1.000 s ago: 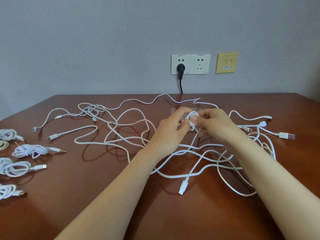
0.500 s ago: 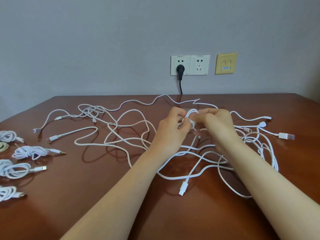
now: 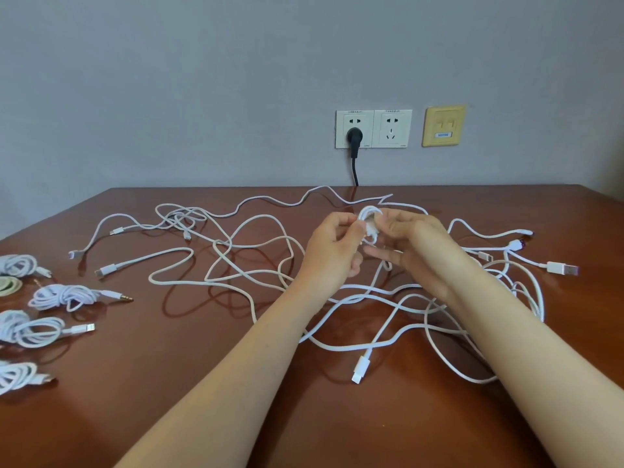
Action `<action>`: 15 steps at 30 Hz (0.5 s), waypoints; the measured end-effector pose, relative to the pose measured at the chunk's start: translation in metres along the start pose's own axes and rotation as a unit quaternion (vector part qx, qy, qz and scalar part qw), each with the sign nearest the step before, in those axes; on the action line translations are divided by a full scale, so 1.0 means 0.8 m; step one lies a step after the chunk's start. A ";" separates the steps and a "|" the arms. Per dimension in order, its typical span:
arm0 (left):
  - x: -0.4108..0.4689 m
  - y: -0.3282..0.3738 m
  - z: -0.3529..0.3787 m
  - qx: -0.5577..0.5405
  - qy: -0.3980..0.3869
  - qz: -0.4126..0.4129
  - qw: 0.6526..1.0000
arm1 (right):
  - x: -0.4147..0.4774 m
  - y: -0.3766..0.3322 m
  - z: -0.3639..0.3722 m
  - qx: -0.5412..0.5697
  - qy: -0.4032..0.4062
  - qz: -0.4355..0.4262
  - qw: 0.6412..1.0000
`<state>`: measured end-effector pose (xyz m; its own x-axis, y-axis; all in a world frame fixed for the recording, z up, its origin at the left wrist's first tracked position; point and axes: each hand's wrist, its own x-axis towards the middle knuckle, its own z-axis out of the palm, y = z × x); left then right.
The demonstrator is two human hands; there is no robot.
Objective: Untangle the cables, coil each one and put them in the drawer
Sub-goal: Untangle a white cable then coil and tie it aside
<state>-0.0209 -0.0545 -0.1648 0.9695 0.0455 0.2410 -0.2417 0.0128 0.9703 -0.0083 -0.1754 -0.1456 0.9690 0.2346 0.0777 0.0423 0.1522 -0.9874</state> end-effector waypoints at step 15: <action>0.004 -0.002 0.001 0.079 -0.019 0.054 0.995 | 0.004 0.008 0.005 -0.063 0.105 -0.079 0.989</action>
<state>-0.0177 -0.0550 -0.1658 0.9401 -0.0006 0.3409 -0.3373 -0.1478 0.9297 -0.0060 -0.1701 -0.1515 0.9767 0.0116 0.2145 0.2137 0.0478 -0.9757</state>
